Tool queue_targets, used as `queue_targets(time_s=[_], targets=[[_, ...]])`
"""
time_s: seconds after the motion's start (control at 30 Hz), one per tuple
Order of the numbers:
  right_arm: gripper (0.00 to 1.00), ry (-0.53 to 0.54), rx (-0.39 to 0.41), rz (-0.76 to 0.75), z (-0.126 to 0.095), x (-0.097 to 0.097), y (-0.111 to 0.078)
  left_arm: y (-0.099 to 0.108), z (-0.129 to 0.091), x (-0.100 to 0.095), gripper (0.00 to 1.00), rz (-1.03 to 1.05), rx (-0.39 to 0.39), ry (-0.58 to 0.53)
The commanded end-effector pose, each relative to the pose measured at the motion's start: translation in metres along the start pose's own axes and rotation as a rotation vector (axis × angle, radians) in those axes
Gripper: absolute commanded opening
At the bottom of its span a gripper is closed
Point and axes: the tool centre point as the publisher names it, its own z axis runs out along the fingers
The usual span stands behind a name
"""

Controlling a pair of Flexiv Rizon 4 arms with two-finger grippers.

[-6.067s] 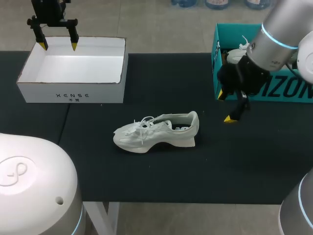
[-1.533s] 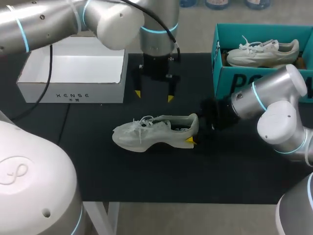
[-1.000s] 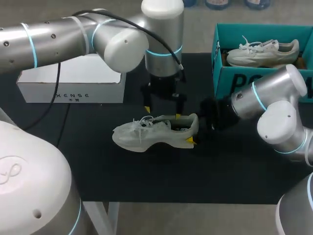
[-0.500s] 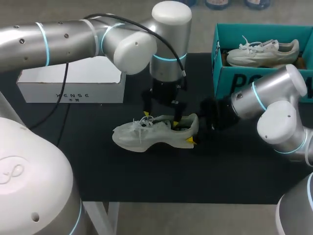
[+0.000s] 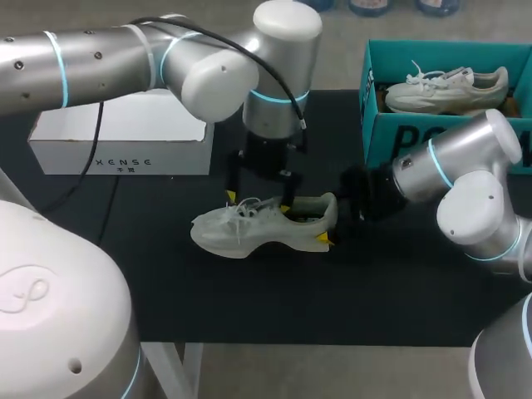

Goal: Take the shoe out of the shoebox, open the shoe tongue, remove and reinsert the insole, then place the shoe into the shoebox

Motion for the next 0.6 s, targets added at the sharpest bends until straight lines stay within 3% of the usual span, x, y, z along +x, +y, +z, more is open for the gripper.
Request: queue_targets(time_s=[0.03, 0.17, 0.23, 0.3, 0.33, 0.6], targets=[[0.00, -0.004, 0.002, 0.001, 0.008, -0.002, -0.004, 0.018, -0.010, -0.015, 1.00, -0.020, 0.057, 0.010], [0.00, -0.004, 0.002, 0.001, 0.008, -0.002, -0.004, 0.020, -0.013, -0.017, 0.96, -0.057, 0.087, 0.025], [0.00, -0.004, 0.002, 0.001, 0.008, -0.002, -0.004, 0.019, -0.014, -0.017, 0.67, -0.086, 0.098, 0.045], [0.00, -0.004, 0.002, 0.001, 0.008, -0.002, -0.004, 0.015, -0.013, -0.018, 0.08, -0.105, 0.097, 0.059], [0.00, -0.004, 0.002, 0.001, 0.008, -0.002, -0.004, 0.013, -0.013, -0.016, 0.00, -0.117, 0.100, 0.075], [0.00, -0.004, 0.002, 0.001, 0.008, -0.002, -0.004, 0.000, -0.015, -0.003, 0.00, -0.145, 0.159, 0.181]])
